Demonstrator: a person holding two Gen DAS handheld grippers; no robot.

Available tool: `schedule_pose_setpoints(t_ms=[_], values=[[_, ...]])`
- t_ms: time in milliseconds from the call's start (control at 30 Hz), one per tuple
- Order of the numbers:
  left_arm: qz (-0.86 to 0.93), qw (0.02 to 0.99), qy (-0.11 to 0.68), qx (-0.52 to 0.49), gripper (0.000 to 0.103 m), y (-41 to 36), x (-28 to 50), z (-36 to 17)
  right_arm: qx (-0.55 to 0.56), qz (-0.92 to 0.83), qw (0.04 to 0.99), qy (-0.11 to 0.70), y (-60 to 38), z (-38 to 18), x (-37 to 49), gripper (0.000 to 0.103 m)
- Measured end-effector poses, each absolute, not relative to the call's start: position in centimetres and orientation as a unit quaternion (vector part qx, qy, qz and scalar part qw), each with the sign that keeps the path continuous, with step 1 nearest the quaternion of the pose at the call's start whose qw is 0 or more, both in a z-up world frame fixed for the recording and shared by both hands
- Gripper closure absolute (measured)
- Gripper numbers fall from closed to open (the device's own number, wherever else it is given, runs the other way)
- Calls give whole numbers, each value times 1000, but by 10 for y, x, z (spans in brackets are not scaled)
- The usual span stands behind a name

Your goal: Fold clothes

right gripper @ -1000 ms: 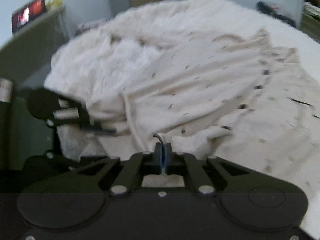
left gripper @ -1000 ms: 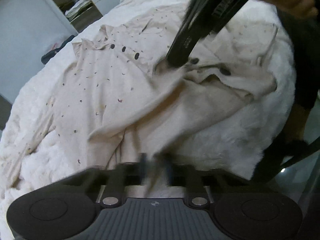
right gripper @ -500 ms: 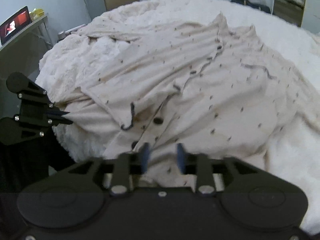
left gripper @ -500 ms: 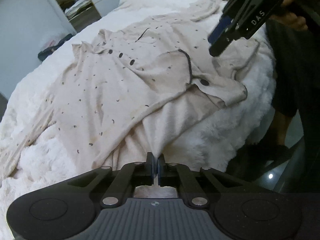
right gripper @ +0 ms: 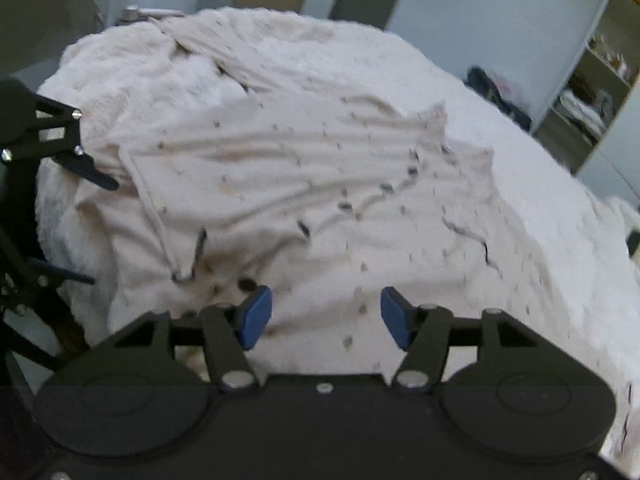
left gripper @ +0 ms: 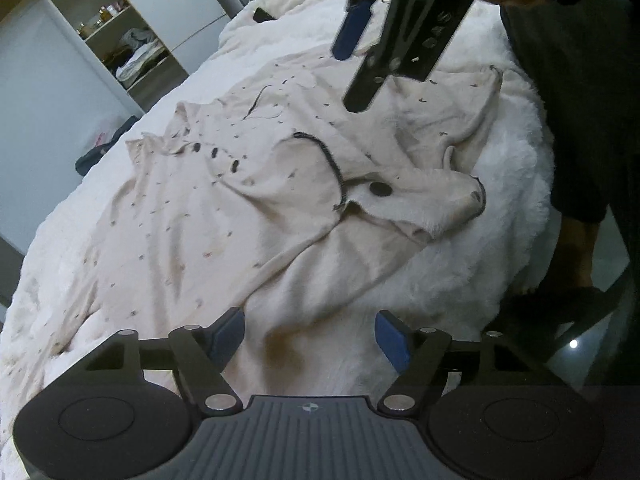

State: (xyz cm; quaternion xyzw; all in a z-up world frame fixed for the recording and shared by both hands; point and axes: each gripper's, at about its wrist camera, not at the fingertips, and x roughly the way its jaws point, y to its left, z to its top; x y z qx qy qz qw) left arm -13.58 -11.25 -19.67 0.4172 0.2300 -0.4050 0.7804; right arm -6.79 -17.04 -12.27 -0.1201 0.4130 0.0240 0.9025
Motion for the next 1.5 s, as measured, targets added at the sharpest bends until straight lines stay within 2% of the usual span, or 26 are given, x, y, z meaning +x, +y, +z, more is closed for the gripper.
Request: schedule_pose_setpoints(t_ms=[33, 67, 100, 167, 467, 500, 633, 733, 800, 833, 900, 1033, 1200, 1433, 1500], values=[[-408, 779, 226, 419, 60, -117, -136, -199, -105, 21, 900, 423, -172, -125, -68, 40], [-412, 776, 226, 420, 77, -121, -135, -201, -98, 19, 899, 426, -173, -126, -69, 40], [-417, 773, 230, 419, 87, -123, -135, -202, -86, 13, 899, 428, -174, -129, -69, 40], [-425, 771, 230, 415, 96, -123, -135, -200, -77, 8, 901, 428, -175, -134, -70, 40], [-441, 770, 266, 377, 100, -111, -139, -169, 1, 16, 915, 403, -190, -145, -81, 40], [-445, 767, 270, 375, 103, -110, -141, -167, 12, 18, 916, 401, -193, -146, -83, 40], [-468, 742, 280, 390, 103, -114, -160, -162, 27, 14, 916, 399, -201, -151, -89, 40], [-456, 750, 286, 386, 94, -121, -160, -158, 41, 5, 919, 392, -208, -153, -93, 40], [-446, 764, 304, 354, 70, -125, -153, -158, 53, -7, 921, 386, -217, -154, -96, 40], [-448, 773, 317, 318, 68, -126, -148, -157, 61, -15, 921, 384, -219, -155, -98, 40], [-441, 782, 304, 320, 68, -130, -149, -162, 72, -24, 922, 379, -227, -155, -100, 40], [-374, 779, 189, 467, 66, -147, -171, -188, 54, -16, 924, 378, -226, -159, -105, 36], [-383, 753, 164, 509, 65, -156, -169, -209, 27, 6, 919, 393, -217, -166, -104, 36], [-405, 729, 178, 523, 65, -154, -157, -207, 22, 6, 923, 384, -219, -159, -108, 36], [-404, 728, 184, 523, 56, -148, -155, -207, 16, 6, 924, 382, -221, -154, -110, 36]])
